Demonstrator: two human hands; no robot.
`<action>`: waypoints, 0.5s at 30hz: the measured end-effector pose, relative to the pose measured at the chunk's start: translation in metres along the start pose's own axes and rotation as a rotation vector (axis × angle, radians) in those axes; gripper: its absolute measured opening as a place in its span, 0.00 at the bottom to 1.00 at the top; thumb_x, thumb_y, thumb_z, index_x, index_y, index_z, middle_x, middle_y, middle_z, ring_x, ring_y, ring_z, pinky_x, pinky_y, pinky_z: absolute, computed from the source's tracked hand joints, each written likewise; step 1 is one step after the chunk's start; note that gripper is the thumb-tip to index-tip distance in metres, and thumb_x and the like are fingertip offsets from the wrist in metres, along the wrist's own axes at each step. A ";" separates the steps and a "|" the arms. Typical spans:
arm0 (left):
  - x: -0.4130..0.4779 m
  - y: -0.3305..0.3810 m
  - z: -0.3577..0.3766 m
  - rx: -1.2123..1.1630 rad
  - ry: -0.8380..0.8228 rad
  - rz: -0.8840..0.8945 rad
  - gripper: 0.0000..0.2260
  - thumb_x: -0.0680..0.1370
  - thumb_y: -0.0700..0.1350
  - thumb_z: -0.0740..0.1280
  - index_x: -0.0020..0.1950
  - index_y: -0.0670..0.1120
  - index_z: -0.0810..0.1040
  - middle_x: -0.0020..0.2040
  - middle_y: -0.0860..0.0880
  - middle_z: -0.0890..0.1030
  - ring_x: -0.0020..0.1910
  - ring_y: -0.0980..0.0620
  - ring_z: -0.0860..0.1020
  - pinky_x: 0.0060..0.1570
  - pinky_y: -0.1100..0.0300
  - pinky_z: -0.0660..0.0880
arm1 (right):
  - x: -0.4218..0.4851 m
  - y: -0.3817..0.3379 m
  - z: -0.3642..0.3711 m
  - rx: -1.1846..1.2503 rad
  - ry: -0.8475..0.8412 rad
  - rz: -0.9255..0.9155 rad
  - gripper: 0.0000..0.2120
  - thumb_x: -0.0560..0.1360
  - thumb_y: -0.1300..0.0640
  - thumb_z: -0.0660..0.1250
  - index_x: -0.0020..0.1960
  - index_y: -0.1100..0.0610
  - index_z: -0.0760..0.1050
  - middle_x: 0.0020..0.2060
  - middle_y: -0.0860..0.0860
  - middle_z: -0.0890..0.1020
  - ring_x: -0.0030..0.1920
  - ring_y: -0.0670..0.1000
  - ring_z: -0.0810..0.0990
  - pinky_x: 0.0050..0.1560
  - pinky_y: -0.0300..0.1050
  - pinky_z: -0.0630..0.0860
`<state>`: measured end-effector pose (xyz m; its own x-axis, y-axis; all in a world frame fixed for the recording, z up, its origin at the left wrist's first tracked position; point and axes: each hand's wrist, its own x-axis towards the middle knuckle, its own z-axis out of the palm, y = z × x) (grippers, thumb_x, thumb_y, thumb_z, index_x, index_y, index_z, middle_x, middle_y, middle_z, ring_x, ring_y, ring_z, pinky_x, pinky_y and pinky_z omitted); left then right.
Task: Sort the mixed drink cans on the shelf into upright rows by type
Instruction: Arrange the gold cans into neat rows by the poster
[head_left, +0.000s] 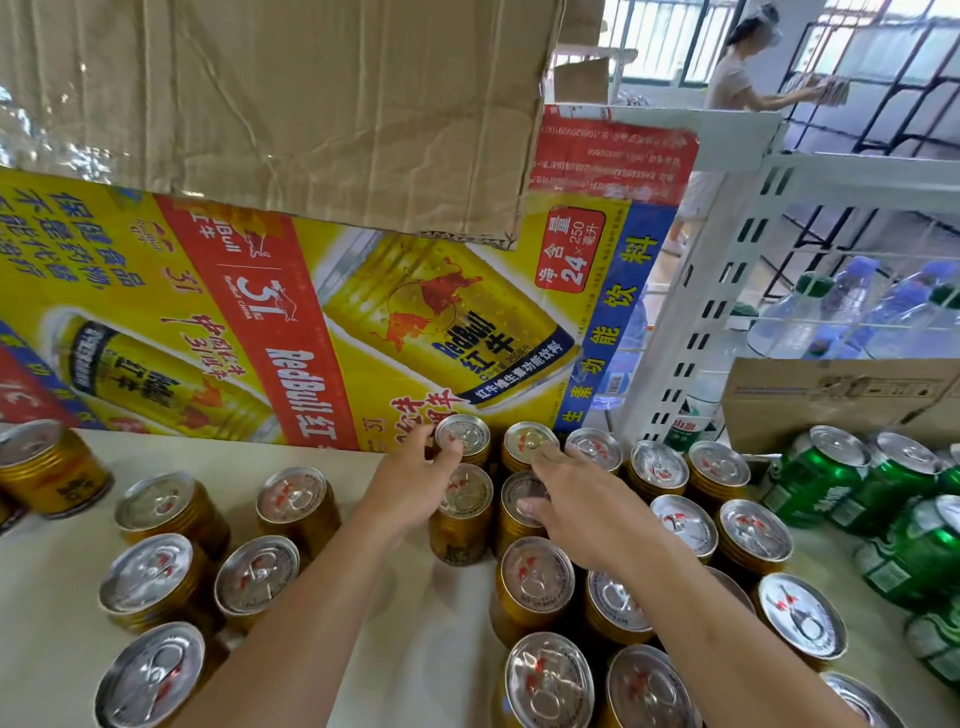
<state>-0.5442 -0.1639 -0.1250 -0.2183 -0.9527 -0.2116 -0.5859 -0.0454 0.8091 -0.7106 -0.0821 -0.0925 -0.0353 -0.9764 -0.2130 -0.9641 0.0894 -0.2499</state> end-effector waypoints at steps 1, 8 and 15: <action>0.000 0.000 0.001 0.012 0.007 0.005 0.24 0.81 0.58 0.58 0.75 0.52 0.63 0.70 0.46 0.71 0.65 0.47 0.72 0.58 0.55 0.69 | 0.001 0.001 0.001 0.003 0.004 0.002 0.28 0.81 0.48 0.59 0.77 0.56 0.56 0.78 0.49 0.58 0.78 0.54 0.49 0.73 0.52 0.60; 0.003 -0.002 0.003 0.010 0.009 -0.008 0.24 0.81 0.58 0.58 0.75 0.52 0.62 0.70 0.46 0.71 0.65 0.46 0.72 0.58 0.54 0.71 | 0.006 0.002 0.002 -0.011 -0.022 0.005 0.27 0.82 0.49 0.59 0.77 0.56 0.57 0.77 0.50 0.59 0.78 0.54 0.49 0.74 0.55 0.60; -0.006 -0.004 -0.003 0.076 -0.022 0.020 0.28 0.80 0.63 0.55 0.76 0.50 0.61 0.68 0.48 0.73 0.62 0.46 0.75 0.64 0.51 0.70 | 0.006 -0.008 -0.002 -0.083 -0.004 0.006 0.21 0.81 0.50 0.59 0.71 0.57 0.64 0.70 0.56 0.69 0.73 0.56 0.63 0.65 0.56 0.69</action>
<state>-0.5384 -0.1592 -0.1248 -0.2471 -0.9462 -0.2089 -0.6386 -0.0031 0.7696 -0.7041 -0.0893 -0.0899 -0.0404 -0.9751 -0.2182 -0.9824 0.0786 -0.1693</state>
